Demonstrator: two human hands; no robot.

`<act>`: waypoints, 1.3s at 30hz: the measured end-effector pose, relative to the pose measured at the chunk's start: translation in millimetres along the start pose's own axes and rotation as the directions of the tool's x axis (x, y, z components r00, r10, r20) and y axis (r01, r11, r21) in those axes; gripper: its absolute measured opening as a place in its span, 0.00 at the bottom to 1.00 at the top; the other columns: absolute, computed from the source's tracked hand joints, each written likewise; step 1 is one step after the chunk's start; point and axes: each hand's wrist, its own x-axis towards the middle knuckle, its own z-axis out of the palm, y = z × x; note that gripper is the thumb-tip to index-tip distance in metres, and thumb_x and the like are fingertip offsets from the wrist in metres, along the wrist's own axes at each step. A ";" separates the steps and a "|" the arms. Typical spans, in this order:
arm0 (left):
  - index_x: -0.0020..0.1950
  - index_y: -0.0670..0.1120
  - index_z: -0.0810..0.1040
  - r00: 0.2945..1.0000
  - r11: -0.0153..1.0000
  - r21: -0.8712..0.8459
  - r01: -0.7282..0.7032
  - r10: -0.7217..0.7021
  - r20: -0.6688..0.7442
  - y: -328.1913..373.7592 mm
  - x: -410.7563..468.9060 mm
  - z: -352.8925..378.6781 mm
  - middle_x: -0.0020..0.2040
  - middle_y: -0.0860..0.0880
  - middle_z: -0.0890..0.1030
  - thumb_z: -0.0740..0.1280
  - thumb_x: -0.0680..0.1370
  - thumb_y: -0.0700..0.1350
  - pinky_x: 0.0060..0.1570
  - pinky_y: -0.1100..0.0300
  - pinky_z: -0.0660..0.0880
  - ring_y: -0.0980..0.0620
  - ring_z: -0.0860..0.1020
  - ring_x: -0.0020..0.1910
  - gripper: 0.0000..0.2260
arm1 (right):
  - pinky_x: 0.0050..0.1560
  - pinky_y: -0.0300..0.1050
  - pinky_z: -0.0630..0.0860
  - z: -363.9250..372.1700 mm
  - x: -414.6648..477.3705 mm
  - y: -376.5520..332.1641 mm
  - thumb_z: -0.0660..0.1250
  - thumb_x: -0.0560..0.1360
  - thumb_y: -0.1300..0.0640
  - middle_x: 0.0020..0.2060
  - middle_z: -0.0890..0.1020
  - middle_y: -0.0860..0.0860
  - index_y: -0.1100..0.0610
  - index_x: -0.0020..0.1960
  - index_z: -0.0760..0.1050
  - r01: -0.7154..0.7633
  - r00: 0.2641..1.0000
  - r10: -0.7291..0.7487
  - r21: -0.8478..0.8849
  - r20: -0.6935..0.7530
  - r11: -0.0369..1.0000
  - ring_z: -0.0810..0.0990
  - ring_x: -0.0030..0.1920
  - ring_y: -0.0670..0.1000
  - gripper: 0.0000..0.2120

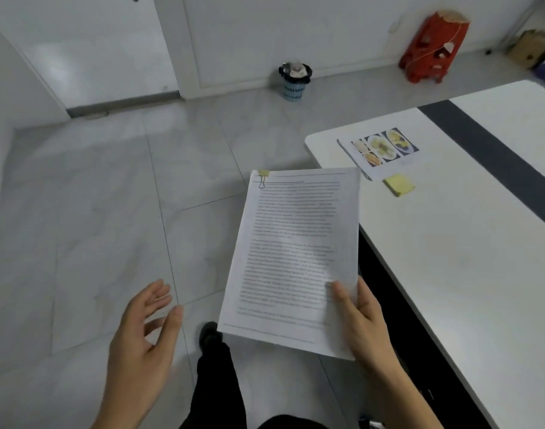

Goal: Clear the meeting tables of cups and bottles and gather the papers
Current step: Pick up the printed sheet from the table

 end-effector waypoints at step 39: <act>0.71 0.52 0.70 0.362 0.920 0.176 -0.351 -0.040 0.931 168.9 645.9 583.5 0.63 0.53 0.76 0.66 0.80 0.45 0.55 0.67 0.71 0.56 0.76 0.62 0.19 | 0.54 0.44 0.80 -100.7 595.7 -105.1 0.64 0.82 0.53 0.55 0.84 0.46 0.48 0.59 0.76 -0.141 0.518 0.398 0.383 -0.757 0.913 0.83 0.52 0.46 0.07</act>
